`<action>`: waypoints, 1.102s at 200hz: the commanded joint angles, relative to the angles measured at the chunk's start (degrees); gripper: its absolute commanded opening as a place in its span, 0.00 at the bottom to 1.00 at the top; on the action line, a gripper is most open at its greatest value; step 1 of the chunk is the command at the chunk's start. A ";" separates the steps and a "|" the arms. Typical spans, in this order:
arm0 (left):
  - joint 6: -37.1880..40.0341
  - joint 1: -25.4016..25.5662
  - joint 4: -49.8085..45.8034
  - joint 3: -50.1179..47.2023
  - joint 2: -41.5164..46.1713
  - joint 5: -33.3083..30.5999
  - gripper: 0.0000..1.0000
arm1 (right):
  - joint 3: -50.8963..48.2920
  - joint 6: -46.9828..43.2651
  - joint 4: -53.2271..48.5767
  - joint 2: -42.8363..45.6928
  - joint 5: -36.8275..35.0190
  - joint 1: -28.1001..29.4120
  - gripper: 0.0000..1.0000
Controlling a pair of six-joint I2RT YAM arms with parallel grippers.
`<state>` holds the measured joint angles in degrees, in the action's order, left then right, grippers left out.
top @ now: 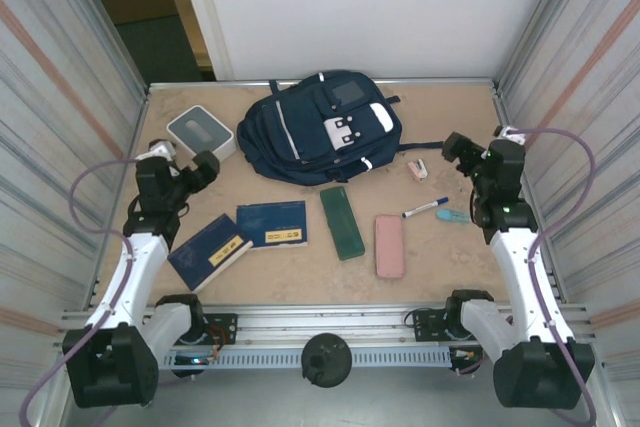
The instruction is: Pack books, pencil case, and school supplies into a backpack
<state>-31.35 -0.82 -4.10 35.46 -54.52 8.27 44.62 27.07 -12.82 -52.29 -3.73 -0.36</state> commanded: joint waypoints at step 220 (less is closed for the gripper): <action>-3.04 24.46 0.73 21.93 -42.09 3.84 0.93 | 19.71 30.14 11.45 -51.57 10.83 22.69 0.72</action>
<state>-31.05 23.64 -8.34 59.70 -96.57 9.50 60.80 51.86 -5.80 -99.96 5.89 22.74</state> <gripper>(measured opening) 0.927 0.789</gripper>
